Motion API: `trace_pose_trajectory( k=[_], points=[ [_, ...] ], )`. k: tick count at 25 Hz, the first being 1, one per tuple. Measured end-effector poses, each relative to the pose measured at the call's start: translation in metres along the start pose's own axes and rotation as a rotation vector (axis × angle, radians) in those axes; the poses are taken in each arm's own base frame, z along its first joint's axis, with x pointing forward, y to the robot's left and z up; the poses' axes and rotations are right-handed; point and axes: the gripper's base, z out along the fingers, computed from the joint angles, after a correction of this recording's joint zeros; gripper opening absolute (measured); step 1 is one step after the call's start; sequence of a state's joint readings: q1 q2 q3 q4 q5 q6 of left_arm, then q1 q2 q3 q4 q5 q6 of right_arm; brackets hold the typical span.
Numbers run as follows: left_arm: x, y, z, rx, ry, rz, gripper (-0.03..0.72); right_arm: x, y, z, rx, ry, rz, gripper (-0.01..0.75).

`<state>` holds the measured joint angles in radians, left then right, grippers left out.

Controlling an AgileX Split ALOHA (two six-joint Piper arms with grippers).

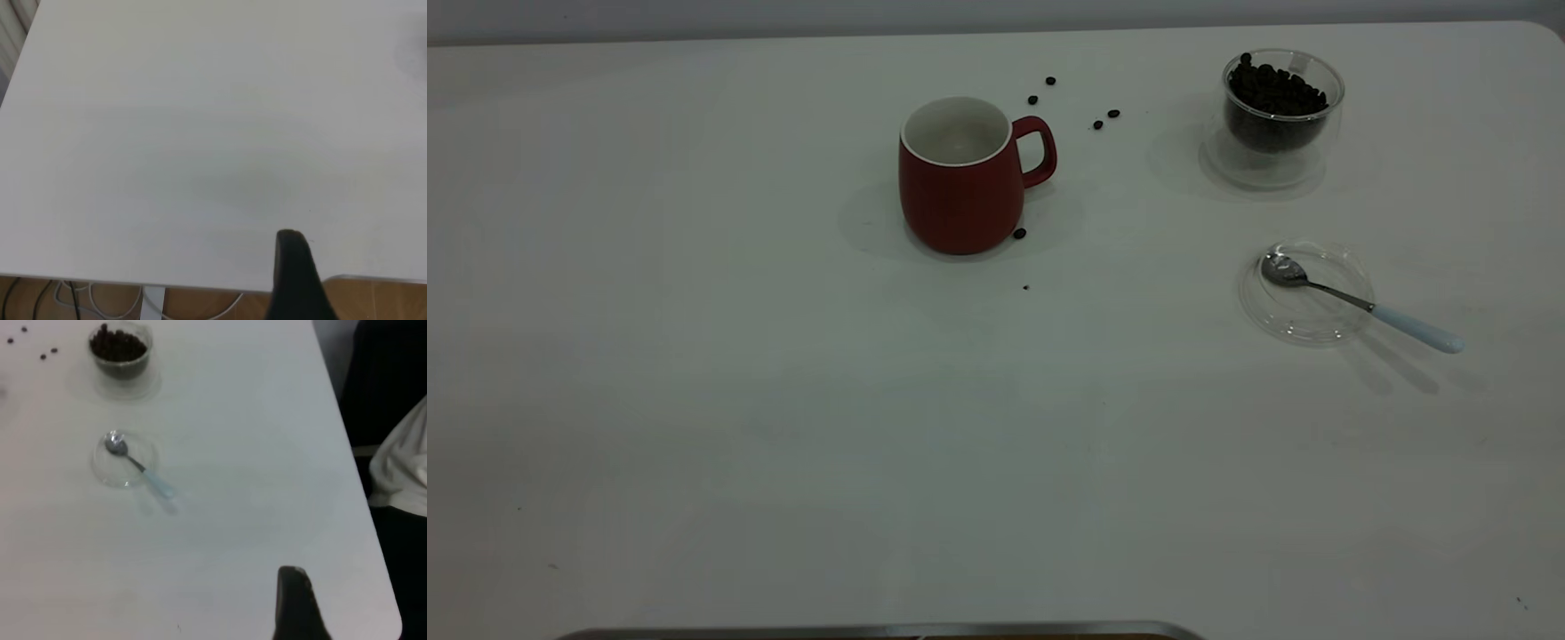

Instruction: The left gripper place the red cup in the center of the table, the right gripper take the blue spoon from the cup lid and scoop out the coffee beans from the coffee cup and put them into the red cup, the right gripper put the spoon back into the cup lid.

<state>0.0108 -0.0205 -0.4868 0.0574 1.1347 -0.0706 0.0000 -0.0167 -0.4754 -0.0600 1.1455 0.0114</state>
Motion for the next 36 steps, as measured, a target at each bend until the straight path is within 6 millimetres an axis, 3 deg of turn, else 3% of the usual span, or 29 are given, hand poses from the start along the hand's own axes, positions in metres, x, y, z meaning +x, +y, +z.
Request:
trace_pose_trajectory(
  k=[36],
  points=[
    [0.0000, 0.0000, 0.0000, 0.000, 0.000, 0.000, 0.532, -0.0001, 0.0022, 0.0012, -0.024, -0.006, -0.046, 0.492]
  ],
)
